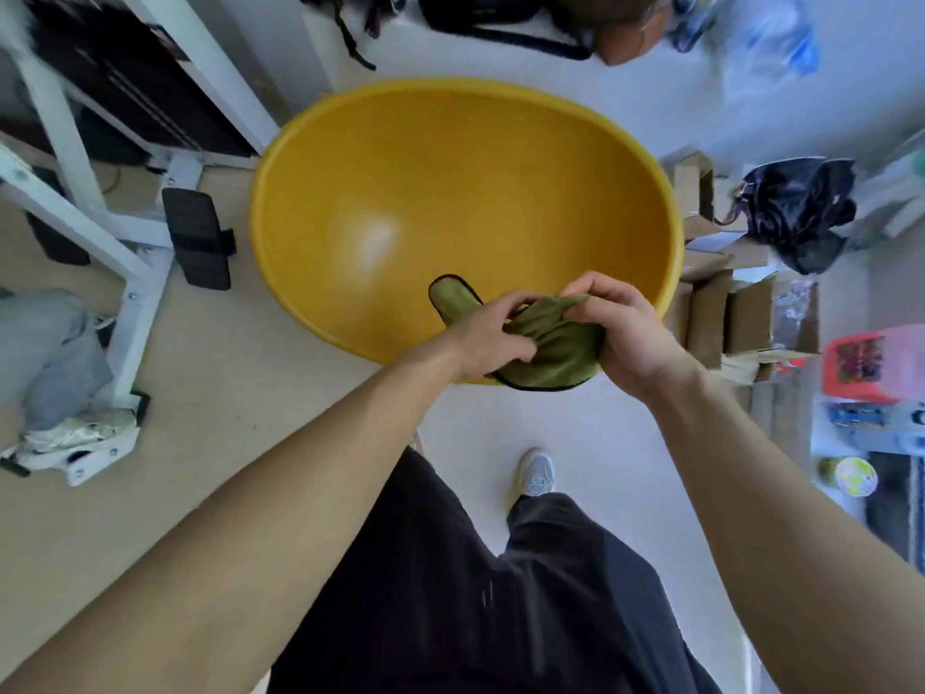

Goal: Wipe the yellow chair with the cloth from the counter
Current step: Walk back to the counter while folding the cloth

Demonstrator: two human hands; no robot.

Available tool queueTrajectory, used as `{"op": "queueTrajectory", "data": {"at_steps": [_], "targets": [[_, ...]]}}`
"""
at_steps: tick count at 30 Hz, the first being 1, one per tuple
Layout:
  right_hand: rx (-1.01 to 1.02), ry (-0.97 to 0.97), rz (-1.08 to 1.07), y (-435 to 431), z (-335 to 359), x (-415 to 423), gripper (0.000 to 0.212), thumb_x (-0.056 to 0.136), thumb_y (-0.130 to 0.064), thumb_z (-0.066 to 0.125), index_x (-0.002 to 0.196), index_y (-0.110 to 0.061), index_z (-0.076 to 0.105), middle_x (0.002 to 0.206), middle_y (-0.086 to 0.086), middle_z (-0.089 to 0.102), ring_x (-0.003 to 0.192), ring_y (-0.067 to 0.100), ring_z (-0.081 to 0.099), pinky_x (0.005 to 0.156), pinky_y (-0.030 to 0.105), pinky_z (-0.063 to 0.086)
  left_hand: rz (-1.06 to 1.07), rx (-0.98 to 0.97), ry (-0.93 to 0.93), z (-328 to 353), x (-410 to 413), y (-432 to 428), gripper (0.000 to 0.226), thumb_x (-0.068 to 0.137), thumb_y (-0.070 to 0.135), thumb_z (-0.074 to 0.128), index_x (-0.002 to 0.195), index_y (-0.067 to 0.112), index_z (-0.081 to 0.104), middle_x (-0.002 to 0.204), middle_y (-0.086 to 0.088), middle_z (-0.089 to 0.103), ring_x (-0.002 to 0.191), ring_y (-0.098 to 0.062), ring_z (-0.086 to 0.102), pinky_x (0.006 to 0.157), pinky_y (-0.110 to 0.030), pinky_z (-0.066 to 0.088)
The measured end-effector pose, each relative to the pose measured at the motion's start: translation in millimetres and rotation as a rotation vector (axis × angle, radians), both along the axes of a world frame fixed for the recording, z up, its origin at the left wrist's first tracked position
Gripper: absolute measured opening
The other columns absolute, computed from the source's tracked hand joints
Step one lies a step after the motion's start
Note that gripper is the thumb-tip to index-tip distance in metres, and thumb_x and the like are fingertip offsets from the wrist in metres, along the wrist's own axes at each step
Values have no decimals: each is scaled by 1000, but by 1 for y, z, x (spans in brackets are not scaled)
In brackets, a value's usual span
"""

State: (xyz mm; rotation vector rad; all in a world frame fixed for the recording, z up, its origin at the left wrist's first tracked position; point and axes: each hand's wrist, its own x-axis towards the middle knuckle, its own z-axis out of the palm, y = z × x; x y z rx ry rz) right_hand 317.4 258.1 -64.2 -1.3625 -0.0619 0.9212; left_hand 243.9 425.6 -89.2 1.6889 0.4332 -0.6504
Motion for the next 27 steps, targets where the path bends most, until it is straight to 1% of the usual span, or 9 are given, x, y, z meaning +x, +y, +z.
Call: {"op": "queueTrajectory", "data": {"at_steps": [2,5,9,13,16,19,21,23,27], "targets": [[91,59,-105,-5,26,1,19,71,1,55,66,-15,65,72,11,60,71,25,56,66,30,46,198,-367,211,28,7,4,21,72,30,51,92,25,58,69,4,58,64,-16,48,59,-26,37],[168,69,-166,-9,54,-5,20,72,4,54,71,-13,65,82,16,58,78,29,56,71,34,49,218,-426,374,49,18,5,39,93,57,45,84,22,60,65,-2,56,62,-19,50,61,-27,38],[79,-57,-238,-13,73,-24,18,75,3,60,80,-13,68,87,15,61,83,29,60,74,37,52,161,-228,112,68,32,-4,18,96,31,64,109,20,67,75,4,64,70,-14,54,56,-23,38],[-179,-122,-367,-17,72,-58,41,70,-3,72,107,-16,59,87,14,61,78,23,62,71,38,52,66,-72,-176,88,49,3,43,88,9,72,129,15,59,112,-1,71,100,-17,67,77,-23,56],[-285,-157,-405,-16,79,-89,78,75,9,72,138,-27,41,74,-2,62,68,10,62,63,29,52,-259,-44,-328,109,46,-2,40,86,6,74,122,19,63,108,3,70,105,-12,66,89,-23,54],[-298,-142,-577,-17,105,-114,99,76,1,68,152,-40,21,112,5,62,97,22,67,81,37,58,-486,-84,-414,131,35,-13,34,85,7,76,107,30,64,106,8,71,107,-11,66,94,-29,54],[-402,-174,-771,-23,127,-128,96,69,-16,66,148,-50,25,132,6,46,113,24,58,92,42,55,-607,-102,-442,148,25,-25,35,84,8,77,106,31,64,105,11,71,106,-8,66,93,-26,54],[-551,-261,-828,-34,147,-143,78,65,-28,64,135,-55,42,132,1,41,122,25,49,100,51,50,-718,-105,-471,166,14,-42,33,86,10,76,110,28,65,104,15,70,103,-1,64,85,-14,52],[-497,-234,-863,-63,178,-184,55,71,-17,61,125,-26,58,111,9,64,104,30,64,90,49,57,-832,-101,-560,198,-14,-77,33,88,19,76,117,30,64,108,15,69,104,-1,63,85,-16,52]]}}
